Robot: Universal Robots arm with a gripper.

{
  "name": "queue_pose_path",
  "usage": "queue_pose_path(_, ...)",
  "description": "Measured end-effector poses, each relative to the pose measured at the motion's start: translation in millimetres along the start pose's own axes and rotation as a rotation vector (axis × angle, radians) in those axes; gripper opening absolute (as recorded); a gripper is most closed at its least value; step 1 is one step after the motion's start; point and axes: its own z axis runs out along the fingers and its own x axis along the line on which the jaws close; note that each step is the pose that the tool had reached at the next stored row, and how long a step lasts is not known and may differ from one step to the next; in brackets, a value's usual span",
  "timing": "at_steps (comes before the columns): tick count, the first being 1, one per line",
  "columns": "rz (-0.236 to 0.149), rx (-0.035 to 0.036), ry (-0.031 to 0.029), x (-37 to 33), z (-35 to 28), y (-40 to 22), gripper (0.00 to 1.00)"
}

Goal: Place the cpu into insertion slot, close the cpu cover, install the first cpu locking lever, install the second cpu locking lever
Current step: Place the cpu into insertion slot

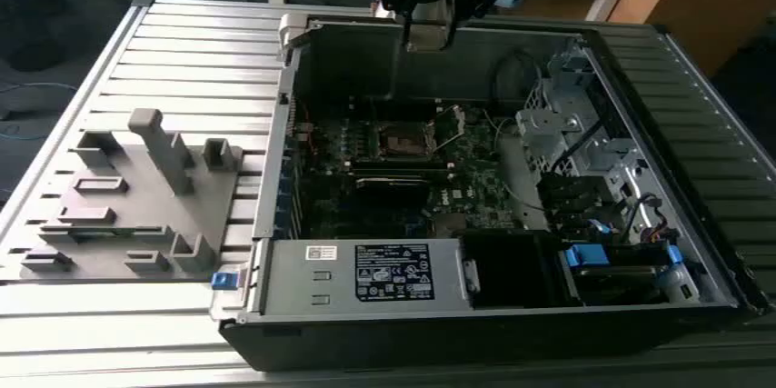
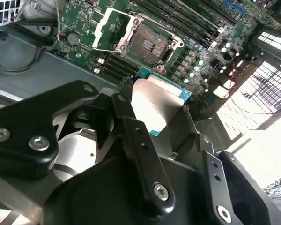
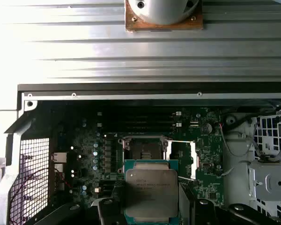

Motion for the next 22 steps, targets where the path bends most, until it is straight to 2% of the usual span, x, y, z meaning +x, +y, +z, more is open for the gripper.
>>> queue_pose_path(22, 0.000, 0.0000, 0.0000, -0.1, 4.2, -0.4, 0.54)
